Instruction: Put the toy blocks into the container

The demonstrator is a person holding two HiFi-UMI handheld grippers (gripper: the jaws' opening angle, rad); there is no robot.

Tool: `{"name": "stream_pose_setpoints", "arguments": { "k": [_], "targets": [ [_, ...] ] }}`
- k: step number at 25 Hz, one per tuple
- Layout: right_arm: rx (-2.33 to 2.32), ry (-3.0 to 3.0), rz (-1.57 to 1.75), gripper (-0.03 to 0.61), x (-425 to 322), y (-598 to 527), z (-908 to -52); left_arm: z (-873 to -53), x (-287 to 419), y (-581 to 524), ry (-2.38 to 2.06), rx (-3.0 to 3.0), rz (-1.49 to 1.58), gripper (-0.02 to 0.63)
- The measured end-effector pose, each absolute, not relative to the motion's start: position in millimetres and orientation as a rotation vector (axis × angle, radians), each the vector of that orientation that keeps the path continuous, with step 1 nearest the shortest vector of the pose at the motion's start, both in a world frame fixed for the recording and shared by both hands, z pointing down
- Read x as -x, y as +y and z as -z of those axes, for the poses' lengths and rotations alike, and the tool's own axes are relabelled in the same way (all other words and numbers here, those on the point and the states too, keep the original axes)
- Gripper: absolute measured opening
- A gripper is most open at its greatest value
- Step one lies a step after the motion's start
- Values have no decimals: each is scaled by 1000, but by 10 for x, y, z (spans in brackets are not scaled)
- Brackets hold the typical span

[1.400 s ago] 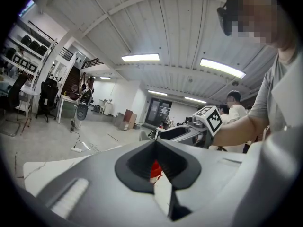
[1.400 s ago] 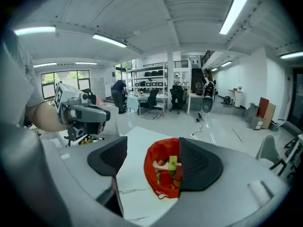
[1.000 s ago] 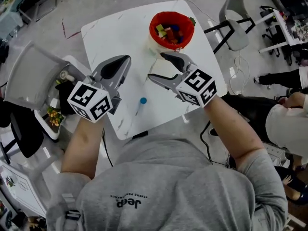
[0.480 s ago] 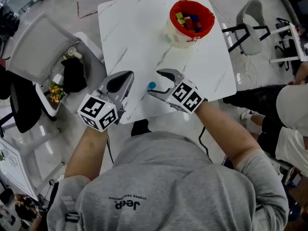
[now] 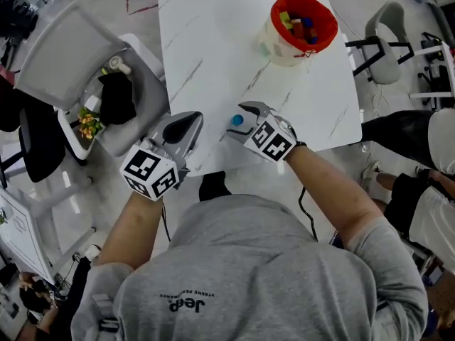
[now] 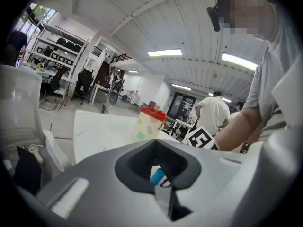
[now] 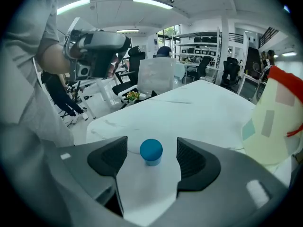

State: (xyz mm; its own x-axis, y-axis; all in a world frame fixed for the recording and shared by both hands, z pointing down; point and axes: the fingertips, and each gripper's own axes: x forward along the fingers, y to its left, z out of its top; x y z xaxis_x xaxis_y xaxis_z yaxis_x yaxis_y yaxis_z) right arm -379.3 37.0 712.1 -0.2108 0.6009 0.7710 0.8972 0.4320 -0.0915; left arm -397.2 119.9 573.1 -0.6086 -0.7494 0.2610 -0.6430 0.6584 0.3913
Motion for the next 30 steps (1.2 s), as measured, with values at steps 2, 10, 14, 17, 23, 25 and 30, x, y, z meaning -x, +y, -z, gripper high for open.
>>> {"name": "stream_pose_setpoints", "arguments": {
  "k": [2,10,14,17,23,25,30],
  "targets": [
    [1263,-1911,539,317,3795,372,-7191,-5752,3984,1209,-2471,-1093,365,58],
    [1237,-1974,553,143,3991,249,-6979,-5688,4203,1103,-2450,-1150,373,58],
    [1184,-2068,501,143,4278,49,-6590,-5534,4416,879,-2441,-1230,362,58],
    [1129,-2170,486,143,4548,-169,-6140,-5382,4623,638,-2432,-1306,343,58],
    [938,-2345,412,143,5047,-759,-5370,-5067,4998,128,-2407,-1455,297,57],
    [872,-2381,409,143,5198,-956,-5163,-4969,5116,-24,-2394,-1495,279,58],
    [744,-2466,414,143,5572,-1314,-4784,-4733,5381,-360,-2386,-1580,223,58]
  ]
}}
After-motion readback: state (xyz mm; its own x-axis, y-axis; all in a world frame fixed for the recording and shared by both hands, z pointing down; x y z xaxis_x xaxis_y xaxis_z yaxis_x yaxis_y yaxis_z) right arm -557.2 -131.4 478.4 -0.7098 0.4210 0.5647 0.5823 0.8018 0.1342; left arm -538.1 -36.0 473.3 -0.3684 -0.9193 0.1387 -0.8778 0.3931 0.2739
